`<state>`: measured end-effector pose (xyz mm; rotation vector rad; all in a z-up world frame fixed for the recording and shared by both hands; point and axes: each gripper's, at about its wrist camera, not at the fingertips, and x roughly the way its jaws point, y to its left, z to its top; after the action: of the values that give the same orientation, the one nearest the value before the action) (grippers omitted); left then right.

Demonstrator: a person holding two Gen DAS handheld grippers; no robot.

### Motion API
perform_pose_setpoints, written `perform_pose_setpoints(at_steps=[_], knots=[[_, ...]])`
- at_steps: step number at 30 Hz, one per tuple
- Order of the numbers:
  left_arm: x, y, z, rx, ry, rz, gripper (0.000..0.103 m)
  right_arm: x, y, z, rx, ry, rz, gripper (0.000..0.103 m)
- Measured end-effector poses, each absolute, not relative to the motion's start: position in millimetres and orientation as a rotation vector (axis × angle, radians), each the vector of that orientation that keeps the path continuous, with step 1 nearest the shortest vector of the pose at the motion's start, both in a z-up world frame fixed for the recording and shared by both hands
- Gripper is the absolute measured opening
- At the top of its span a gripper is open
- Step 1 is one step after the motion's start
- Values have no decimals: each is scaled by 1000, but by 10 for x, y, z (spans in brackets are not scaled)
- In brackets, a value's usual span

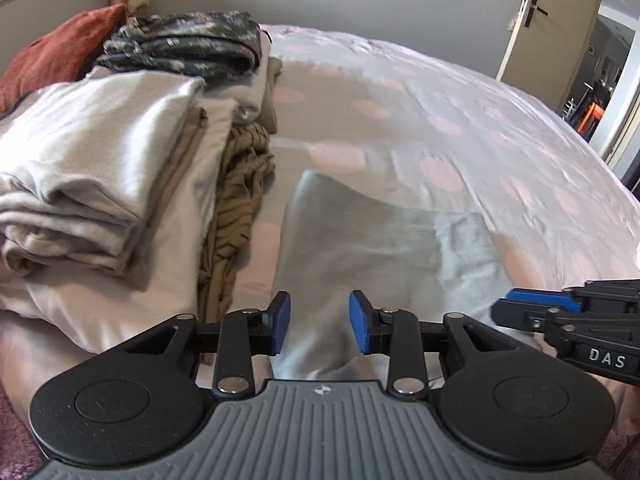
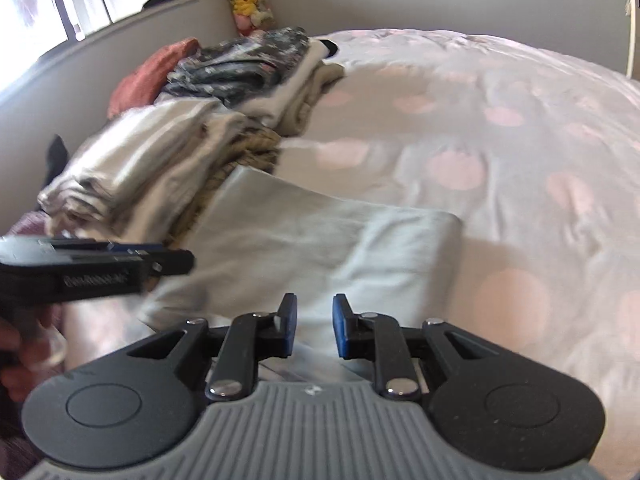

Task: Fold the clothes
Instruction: 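Open both grippers and release the folded garment on the bed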

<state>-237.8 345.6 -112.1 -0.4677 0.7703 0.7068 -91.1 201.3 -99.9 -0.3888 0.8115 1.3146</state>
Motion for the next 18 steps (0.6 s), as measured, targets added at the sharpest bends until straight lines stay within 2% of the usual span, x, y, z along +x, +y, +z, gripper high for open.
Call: perform_pose_setpoints(at_steps=[6,18], knots=[[-2385,3573,-1366,-519,795,710,26,-907,1832,-1279,-480,845,1302,22],[-2372,3635,-1452,-533,779,725,30,-950,1691,-1368,-551,836,1312,20]])
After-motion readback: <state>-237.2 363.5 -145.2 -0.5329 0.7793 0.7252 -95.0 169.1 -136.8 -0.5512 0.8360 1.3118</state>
